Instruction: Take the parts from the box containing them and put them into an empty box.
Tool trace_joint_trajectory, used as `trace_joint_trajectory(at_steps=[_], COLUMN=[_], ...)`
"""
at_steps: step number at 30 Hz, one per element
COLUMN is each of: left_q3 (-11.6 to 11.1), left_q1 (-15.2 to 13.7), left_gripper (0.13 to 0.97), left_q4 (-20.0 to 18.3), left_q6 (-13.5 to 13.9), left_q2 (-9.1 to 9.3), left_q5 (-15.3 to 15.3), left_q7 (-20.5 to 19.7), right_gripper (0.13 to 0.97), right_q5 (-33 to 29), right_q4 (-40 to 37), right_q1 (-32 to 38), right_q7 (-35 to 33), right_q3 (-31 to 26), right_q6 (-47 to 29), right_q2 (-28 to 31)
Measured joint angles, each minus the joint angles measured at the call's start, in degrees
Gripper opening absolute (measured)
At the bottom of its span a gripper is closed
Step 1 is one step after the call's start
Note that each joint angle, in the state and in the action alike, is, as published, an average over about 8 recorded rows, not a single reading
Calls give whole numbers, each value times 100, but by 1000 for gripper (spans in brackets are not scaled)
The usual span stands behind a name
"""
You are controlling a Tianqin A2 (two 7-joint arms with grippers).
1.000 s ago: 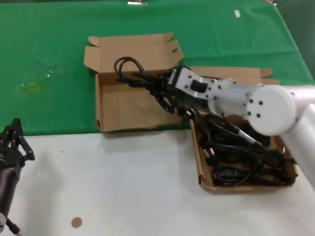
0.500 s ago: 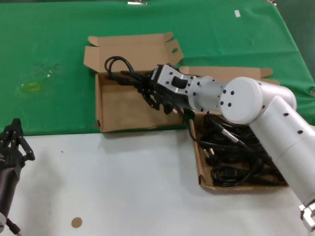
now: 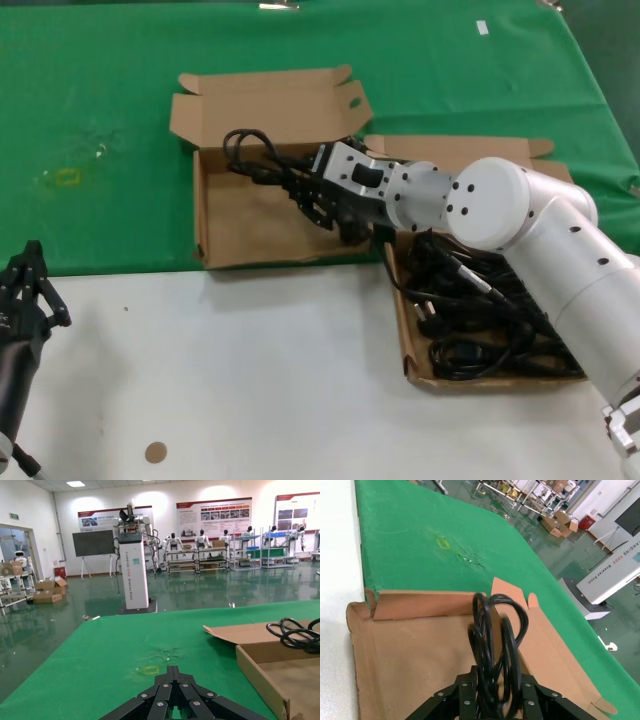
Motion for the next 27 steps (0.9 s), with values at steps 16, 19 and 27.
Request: trace_joint_trajectory(at_steps=[16, 19, 27], left_q3=[0, 0, 0], left_q1=[0, 0, 0], left_gripper=[144, 144, 148], left_q4=[0, 0, 0], left_q6=[0, 0, 0], left_q2=[0, 0, 0], left_q5=[0, 0, 0], left_q7=[0, 0, 0], right_gripper=[415, 480, 648], right_q5=[7, 0, 19], right_q4=[17, 109, 240], right_q1=[52, 26, -32], right_q7=[125, 181, 234], right_q3=[19, 33, 55], right_q6=[33, 4, -31], right_q2=[4, 35, 76])
